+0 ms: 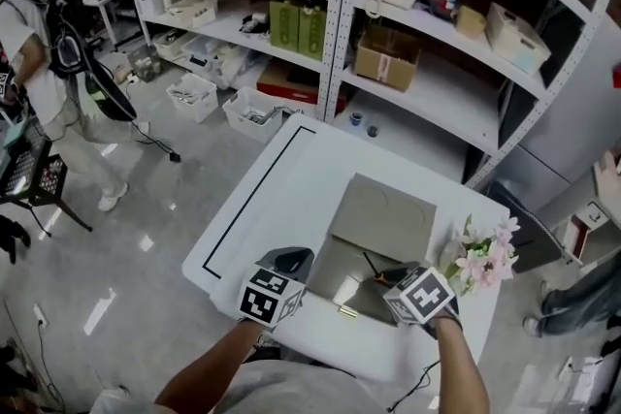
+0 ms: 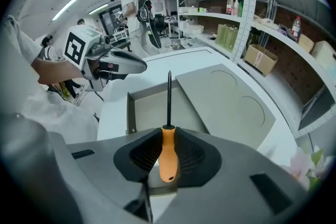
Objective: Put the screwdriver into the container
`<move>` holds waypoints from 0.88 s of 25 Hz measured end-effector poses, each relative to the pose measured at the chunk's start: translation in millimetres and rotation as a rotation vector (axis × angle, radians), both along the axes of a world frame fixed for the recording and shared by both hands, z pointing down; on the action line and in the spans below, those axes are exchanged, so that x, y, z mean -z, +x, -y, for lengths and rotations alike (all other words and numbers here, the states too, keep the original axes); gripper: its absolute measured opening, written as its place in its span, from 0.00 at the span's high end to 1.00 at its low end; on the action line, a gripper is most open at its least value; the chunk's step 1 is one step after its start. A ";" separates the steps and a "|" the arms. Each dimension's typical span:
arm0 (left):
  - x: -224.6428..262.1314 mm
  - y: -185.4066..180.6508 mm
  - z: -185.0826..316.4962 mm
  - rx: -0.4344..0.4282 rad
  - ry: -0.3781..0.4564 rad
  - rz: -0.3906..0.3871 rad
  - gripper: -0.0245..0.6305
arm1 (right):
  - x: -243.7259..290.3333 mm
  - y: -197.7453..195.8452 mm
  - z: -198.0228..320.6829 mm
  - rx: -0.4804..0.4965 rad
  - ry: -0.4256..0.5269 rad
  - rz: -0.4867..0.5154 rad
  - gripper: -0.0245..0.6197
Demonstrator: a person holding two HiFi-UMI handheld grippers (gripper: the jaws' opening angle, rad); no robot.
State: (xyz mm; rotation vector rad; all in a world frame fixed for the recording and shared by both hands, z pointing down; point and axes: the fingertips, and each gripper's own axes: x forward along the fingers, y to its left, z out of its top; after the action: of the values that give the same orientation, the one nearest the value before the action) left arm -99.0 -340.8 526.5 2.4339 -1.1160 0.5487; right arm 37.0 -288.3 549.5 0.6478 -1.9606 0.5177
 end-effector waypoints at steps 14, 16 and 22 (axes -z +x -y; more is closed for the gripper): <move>-9.3 -30.4 11.8 -0.077 -0.017 -0.014 0.95 | -37.2 -15.8 -2.0 -0.016 -0.112 -0.151 0.84; -10.1 -32.8 13.0 -0.093 -0.018 -0.013 0.95 | -39.3 -16.8 -0.7 -0.030 -0.114 -0.161 0.84; -9.2 -36.4 18.4 -0.131 -0.012 -0.019 0.95 | -47.0 -19.6 2.9 -0.068 -0.115 -0.177 0.84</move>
State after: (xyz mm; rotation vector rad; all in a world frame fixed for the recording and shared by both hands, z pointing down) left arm -135.4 -359.2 535.7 2.5091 -0.9484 0.5687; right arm 17.4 -291.2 596.5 0.6665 -1.7348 0.5899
